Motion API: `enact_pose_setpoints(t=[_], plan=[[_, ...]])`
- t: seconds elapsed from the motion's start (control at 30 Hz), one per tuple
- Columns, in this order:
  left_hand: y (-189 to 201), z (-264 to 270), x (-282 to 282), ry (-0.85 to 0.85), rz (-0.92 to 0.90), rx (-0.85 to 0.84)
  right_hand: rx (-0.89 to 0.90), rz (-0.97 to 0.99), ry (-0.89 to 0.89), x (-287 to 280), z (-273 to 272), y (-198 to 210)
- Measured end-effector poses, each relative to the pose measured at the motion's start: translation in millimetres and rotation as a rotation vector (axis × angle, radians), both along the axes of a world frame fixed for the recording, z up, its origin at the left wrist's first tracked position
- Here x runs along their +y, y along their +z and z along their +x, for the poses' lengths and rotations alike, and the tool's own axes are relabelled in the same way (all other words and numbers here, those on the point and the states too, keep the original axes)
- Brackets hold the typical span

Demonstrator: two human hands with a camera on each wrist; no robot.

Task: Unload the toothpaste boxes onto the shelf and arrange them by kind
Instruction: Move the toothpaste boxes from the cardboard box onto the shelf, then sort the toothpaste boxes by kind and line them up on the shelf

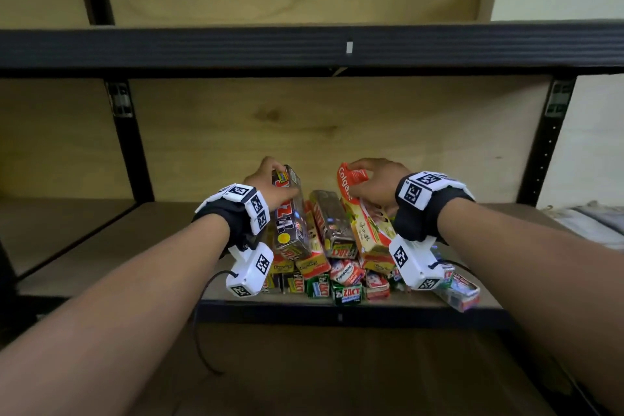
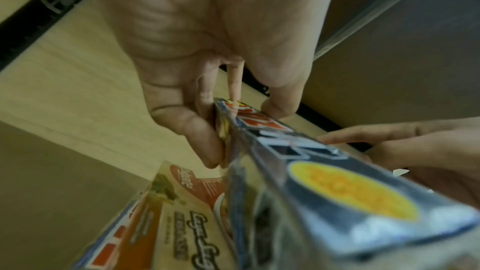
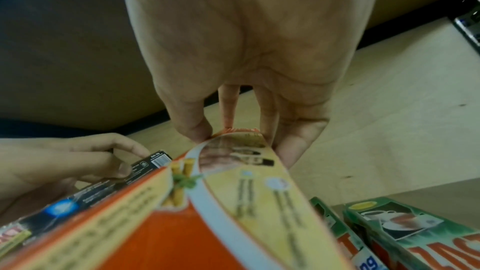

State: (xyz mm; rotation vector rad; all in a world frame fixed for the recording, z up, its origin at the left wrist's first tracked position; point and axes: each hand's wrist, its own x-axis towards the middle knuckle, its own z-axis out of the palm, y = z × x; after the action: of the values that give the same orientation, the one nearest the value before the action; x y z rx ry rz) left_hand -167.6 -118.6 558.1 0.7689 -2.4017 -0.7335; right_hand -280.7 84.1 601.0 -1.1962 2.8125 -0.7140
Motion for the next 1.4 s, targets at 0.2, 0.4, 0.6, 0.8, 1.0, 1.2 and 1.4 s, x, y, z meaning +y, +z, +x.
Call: enact_pose_setpoints(t=[0.2,0.4,0.6,0.8,1.0,1.2,1.4], plan=[[-5.5,-27.3,-13.3,-0.025,-0.001,-0.037,-0.065,-0.001,-0.011,-26.1,-19.9,-12.2],[-19.3,-40.4,-19.3,-0.003,0.023,-0.084,-0.072,0.025,-0.017,-40.5,-23.9,-18.7],[-19.2,-37.9,-19.1,0.000,0.040,-0.112,-0.029,0.078,-0.053,-40.0,-10.3,-17.4],[-2.0,-25.8,-6.6,-0.057,-0.057,-0.173,-0.095,0.094,-0.026,-19.7,-2.4,-4.9],[17.9,-20.0,30.6,-0.136,-0.194,-0.190,-0.128,0.085,-0.051,17.7,-1.5,8.4],[25.6,-24.1,67.0,-0.231,-0.229,-0.220,-0.104,0.105,-0.107,56.6,-10.7,11.3],[25.9,-32.2,97.9,-0.248,-0.251,-0.261,-0.139,0.037,-0.156,93.1,-24.6,-3.7]])
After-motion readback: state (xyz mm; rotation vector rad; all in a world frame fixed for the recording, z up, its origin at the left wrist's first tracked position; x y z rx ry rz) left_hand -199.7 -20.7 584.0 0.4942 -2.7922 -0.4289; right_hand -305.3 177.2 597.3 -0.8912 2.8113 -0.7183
